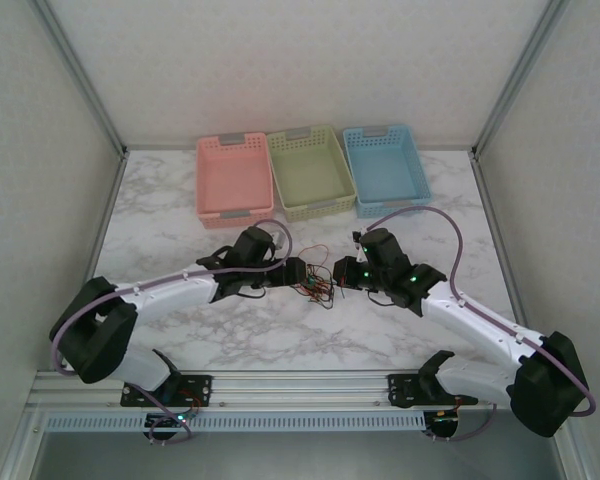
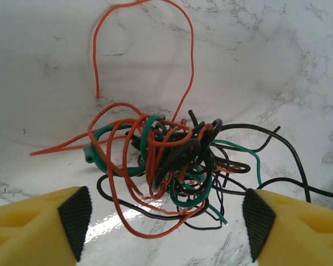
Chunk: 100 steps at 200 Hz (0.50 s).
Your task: Untangle the cables
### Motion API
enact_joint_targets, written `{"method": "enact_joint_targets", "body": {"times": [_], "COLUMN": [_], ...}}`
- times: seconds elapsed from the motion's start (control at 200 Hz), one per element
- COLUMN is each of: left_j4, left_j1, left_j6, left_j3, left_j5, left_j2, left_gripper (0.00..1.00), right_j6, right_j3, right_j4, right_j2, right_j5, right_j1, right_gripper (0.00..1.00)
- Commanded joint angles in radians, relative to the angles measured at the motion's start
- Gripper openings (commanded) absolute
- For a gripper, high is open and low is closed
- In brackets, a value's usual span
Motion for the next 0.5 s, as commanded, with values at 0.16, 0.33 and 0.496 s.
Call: {"method": "enact_joint_targets", "body": {"times": [0.16, 0.33, 0.496], "left_j4": [0.017, 0.018, 0.015], "left_j1": [-0.012, -0.012, -0.012], "left_j6": [0.023, 0.024, 0.032], "left_j3": [0.036, 0.039, 0.042], "left_j5": [-0.018, -0.015, -0.020], "left_j2": [0.025, 0.035, 0.040], "left_gripper": [0.58, 0.48, 0.41], "right_j6": [-0.017, -0.016, -0.016], "right_j3": [-0.017, -0.018, -0.021], "right_j4": [0.001, 0.003, 0.006], "right_j2": [0.007, 0.009, 0.010], "right_j5": [-0.008, -0.009, -0.010], "right_j1": [-0.009, -0.008, -0.008], "right_gripper": [0.00, 0.00, 0.00]}}
